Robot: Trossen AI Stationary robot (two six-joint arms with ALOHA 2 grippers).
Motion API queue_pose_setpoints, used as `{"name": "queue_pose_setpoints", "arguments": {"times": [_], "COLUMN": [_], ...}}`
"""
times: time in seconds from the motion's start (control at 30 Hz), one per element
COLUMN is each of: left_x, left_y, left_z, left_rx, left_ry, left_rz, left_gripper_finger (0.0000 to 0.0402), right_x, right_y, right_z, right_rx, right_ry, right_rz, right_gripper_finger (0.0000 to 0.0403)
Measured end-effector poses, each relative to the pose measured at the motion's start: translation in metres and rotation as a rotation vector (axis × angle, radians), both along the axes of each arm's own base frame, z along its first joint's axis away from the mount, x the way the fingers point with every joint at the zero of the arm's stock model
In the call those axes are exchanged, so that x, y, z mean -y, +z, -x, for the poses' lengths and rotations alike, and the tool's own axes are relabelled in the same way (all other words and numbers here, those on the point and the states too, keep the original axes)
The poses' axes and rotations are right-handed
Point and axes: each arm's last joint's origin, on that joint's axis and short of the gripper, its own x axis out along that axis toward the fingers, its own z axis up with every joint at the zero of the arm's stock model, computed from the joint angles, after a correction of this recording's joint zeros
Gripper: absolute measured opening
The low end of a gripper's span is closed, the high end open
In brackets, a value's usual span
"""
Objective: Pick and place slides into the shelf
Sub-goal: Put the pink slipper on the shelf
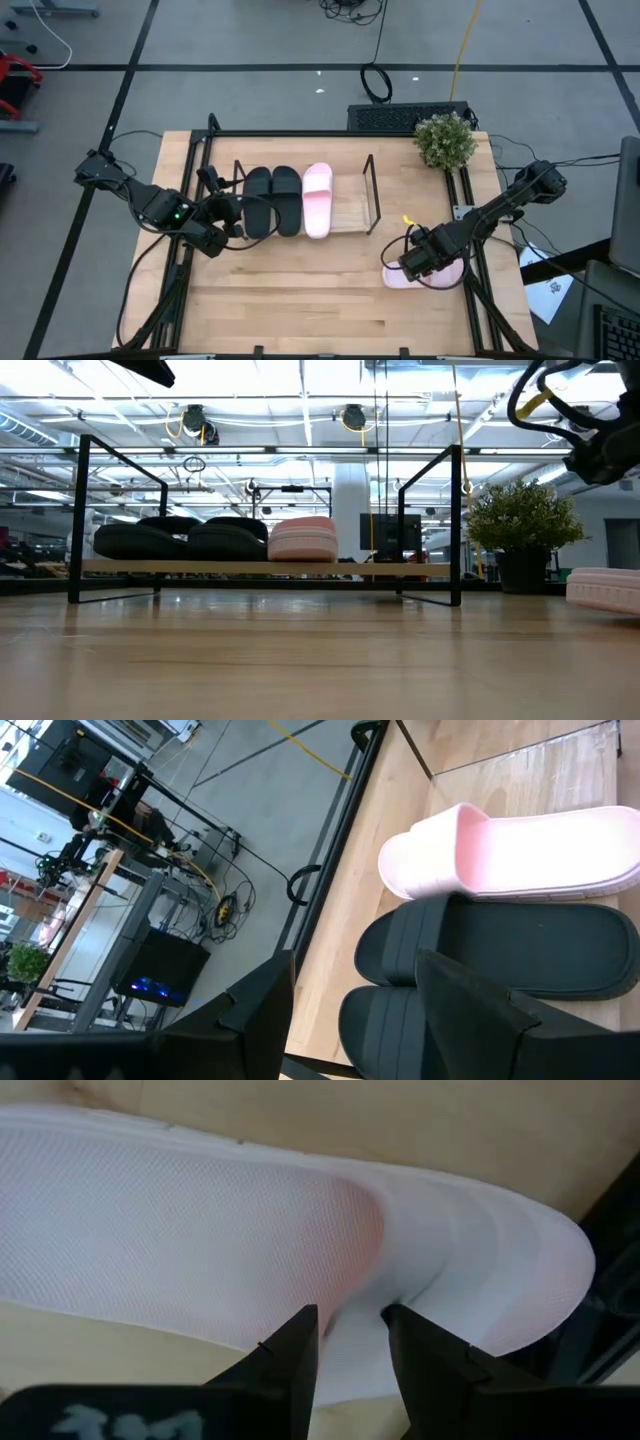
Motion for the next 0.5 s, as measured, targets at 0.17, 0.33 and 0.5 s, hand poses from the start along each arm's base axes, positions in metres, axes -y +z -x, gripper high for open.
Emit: {"name": "queue_pose_setpoints", "arguments": {"times": [0.17,0.33,0.5], "left_x": [0.0000,0.0001,0.0001], "left_y": [0.0000,0.0000,0.0000], "left_z": [0.0000,0.0001,0.0001], "left_rx": [0.000,0.000,0.000], "left_ry": [0.000,0.000,0.000], "left_rz": [0.000,0.000,0.000], "left_gripper_finger": [0.0216,0.0216,0.0216], "right_x": [0.0010,0.0015,-0.0001], "right_y": [0.0002,0.0004,0.0000], "right_z": [0.0004,0.0013,-0.0016], "right_rx": [-0.002,-0.014,0.012], "right_ry": [-0.001,-0.018,-0.051], "right_rz": [0.008,0.018,0.006], "right_gripper_finger": [0.0116,0.0116,0.0116]}}
